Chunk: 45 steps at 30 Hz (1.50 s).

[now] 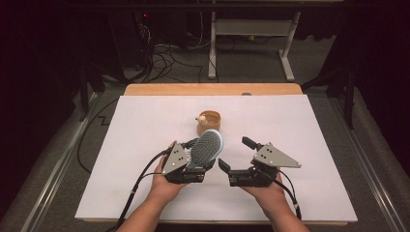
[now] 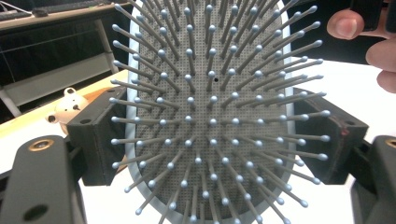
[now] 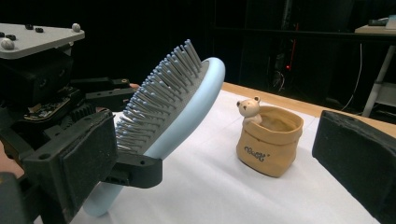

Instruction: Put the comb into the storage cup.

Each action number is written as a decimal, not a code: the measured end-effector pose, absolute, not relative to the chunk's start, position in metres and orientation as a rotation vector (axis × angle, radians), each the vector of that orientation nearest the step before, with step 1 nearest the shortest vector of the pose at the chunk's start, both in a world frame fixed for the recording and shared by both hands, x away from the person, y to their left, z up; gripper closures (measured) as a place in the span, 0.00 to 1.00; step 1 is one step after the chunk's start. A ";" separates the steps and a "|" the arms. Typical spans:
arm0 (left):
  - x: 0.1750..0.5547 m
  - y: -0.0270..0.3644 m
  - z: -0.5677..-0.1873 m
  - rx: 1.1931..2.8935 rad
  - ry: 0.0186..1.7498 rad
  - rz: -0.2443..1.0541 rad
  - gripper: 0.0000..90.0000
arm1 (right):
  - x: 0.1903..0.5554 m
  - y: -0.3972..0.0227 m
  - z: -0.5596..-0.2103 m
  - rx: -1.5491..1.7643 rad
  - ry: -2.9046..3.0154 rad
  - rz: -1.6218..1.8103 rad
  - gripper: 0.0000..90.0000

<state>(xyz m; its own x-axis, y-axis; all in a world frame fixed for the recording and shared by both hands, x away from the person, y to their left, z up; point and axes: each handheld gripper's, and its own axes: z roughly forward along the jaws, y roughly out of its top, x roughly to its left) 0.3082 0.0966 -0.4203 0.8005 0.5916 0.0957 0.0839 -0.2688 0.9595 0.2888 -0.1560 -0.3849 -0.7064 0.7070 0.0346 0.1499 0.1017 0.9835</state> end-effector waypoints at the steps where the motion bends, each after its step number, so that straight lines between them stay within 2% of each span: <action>1: 0.308 0.097 -0.420 1.798 0.520 0.531 0.22 | 0.289 -0.155 -0.385 0.835 1.938 1.645 0.01; 26: 0.299 0.079 -0.426 1.838 0.494 0.542 0.22 | 0.298 -0.138 -0.382 0.862 1.961 1.694 0.05; 45: 0.297 0.080 -0.423 1.833 0.490 0.566 0.22 | 0.309 -0.134 -0.385 0.990 1.991 1.761 0.24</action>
